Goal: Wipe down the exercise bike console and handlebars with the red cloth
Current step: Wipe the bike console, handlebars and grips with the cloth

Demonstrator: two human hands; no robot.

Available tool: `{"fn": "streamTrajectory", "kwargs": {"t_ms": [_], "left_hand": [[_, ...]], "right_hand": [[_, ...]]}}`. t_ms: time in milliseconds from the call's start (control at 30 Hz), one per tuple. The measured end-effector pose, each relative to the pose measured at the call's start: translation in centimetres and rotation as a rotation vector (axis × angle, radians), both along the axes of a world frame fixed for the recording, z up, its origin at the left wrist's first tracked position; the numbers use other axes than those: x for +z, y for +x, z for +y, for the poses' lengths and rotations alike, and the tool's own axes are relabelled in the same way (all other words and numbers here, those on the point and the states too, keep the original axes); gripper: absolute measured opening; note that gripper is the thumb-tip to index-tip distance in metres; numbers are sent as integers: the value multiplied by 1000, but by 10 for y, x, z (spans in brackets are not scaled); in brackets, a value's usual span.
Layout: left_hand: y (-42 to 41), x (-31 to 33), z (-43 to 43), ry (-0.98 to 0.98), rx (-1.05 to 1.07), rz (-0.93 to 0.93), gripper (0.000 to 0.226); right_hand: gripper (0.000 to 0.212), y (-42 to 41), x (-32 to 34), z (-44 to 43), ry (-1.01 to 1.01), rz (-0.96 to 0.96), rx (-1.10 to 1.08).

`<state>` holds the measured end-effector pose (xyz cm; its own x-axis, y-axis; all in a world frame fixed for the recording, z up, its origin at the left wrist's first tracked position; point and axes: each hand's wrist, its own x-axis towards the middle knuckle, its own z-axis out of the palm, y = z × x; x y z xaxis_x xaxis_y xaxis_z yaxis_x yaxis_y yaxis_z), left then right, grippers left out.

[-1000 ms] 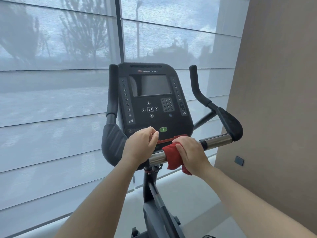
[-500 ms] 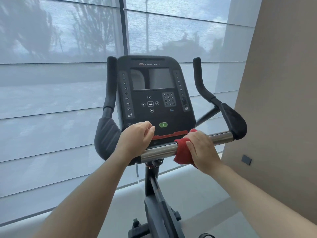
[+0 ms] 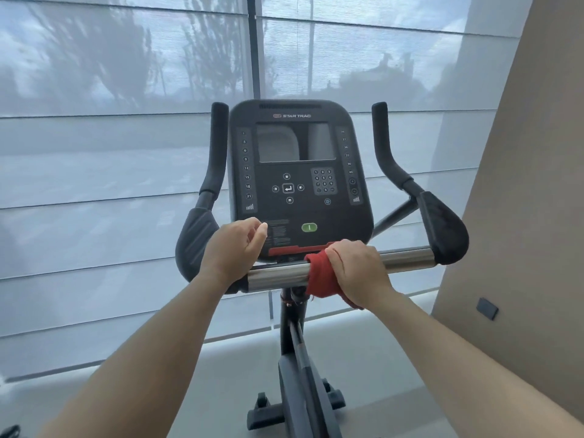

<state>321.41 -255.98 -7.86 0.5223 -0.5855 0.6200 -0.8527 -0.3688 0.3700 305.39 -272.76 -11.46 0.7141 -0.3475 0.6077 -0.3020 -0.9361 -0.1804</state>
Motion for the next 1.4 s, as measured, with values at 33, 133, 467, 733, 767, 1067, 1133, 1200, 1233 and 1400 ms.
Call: {"fn": "streamTrajectory", "kwargs": {"t_ms": [33,133,467,733,767,1067,1133,1200,1233,1400], "left_hand": [[0,1,0,-11,-1,12,37],[1,4,0,-27,-8,25,45],[9,0,4,-62,-88,59,48],[7,0,-2,48,-186,-39,30],[5,-1,-4,73,-200,-70,29],[-58,1,-81,13,-184,44,30],[-61,-2,-89,-12,-138,97,29],[-62,-9,-92,6,-76,119,30],[-63,-13,-93,30,-39,96,31],[-71,-19,-96,-10,72,-30,27]], "right_hand": [[48,3,4,0,63,-14,-13],[41,7,14,13,229,-242,33],[45,7,-16,52,-98,101,168],[25,-28,11,15,32,-56,-68],[25,-36,14,7,19,-83,-101],[34,-51,-12,-26,65,78,-123],[37,-54,-12,-37,4,95,-13],[31,-62,-4,-60,4,83,-21],[28,-66,0,-72,39,58,-45],[39,-66,-1,-83,46,-92,-65]]}}
